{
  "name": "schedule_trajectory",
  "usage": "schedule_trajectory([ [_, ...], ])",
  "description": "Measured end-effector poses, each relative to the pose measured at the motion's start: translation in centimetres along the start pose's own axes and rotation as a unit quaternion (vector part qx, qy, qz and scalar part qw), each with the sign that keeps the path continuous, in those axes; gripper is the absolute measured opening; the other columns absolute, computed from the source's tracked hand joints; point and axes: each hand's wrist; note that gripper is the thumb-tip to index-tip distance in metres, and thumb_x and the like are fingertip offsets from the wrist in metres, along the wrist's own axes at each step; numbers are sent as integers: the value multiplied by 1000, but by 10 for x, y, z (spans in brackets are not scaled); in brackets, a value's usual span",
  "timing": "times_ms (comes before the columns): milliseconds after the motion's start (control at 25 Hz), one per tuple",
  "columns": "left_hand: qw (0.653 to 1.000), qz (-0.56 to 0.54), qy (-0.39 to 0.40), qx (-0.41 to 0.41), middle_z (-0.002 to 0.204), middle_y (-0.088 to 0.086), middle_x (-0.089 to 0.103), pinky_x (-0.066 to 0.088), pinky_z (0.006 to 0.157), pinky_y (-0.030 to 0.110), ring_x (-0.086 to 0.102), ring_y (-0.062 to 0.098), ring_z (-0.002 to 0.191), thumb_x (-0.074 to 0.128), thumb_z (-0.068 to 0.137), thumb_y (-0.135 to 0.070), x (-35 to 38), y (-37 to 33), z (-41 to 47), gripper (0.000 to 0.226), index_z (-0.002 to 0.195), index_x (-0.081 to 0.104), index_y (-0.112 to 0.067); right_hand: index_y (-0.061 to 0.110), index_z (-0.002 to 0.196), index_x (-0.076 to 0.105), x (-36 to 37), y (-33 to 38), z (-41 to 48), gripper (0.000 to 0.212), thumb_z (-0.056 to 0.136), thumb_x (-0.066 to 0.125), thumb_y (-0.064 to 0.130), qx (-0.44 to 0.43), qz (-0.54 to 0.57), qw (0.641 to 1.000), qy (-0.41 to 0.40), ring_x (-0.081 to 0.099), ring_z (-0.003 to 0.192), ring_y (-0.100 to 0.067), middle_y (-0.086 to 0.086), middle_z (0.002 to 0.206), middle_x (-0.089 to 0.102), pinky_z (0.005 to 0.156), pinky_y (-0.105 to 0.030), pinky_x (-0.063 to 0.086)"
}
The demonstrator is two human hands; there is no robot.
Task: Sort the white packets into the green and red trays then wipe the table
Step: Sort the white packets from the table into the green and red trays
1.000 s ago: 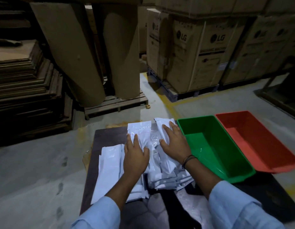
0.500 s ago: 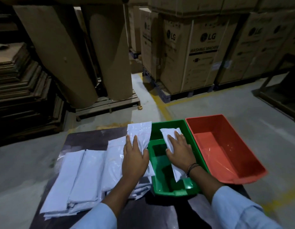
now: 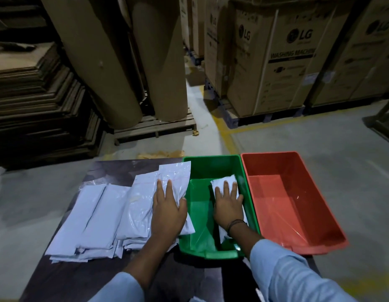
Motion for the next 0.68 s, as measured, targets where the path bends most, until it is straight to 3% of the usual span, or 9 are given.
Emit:
schedule_trajectory([
  [120, 1000, 5, 0, 6, 170, 2, -1, 24, 121, 40, 13, 28, 155, 52, 100, -32, 0, -4, 2, 69, 161, 21, -19, 13, 149, 38, 6, 1, 2, 65, 90, 52, 37, -5, -12, 1000, 9, 16, 146, -50, -22, 159, 27, 109, -59, 23],
  [240, 1000, 11, -2, 22, 170, 2, 0, 25, 120, 42, 13, 28, 154, 53, 99, -32, 5, -8, 6, 70, 160, 22, -19, 14, 143, 48, -4, -1, -2, 60, 89, 52, 41, -17, 20, 999, -24, 20, 146, -46, -20, 155, 36, 113, -60, 20],
  [360, 999, 13, 0, 37, 170, 1, -1, 31, 119, 47, 15, 30, 153, 53, 97, -34, 14, -15, 5, 71, 160, 22, -20, 17, 131, 59, -27, -10, -14, 51, 84, 56, 38, -48, 59, 987, -141, 30, 143, -44, -18, 147, 48, 114, -60, 24],
  [480, 997, 34, 4, 68, 170, 4, -1, 32, 116, 47, 16, 33, 150, 54, 97, -34, 27, -31, 0, 71, 160, 23, -19, 16, 127, 61, -47, -33, -21, 48, 82, 57, 33, -25, 81, 969, -233, 30, 144, -43, -18, 148, 46, 114, -58, 22],
  [680, 988, 122, 63, 74, 169, 16, -1, 34, 116, 51, 22, 44, 145, 43, 94, -41, 64, -51, -4, 76, 160, 19, -12, 14, 140, 51, -34, -71, -22, 61, 80, 48, 23, -4, 83, 983, -163, 28, 146, -39, -19, 156, 35, 114, -56, 29],
])
Point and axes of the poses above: each hand's wrist, its own z-axis towards the middle knuckle, its own x-axis out of the palm, y = z × x
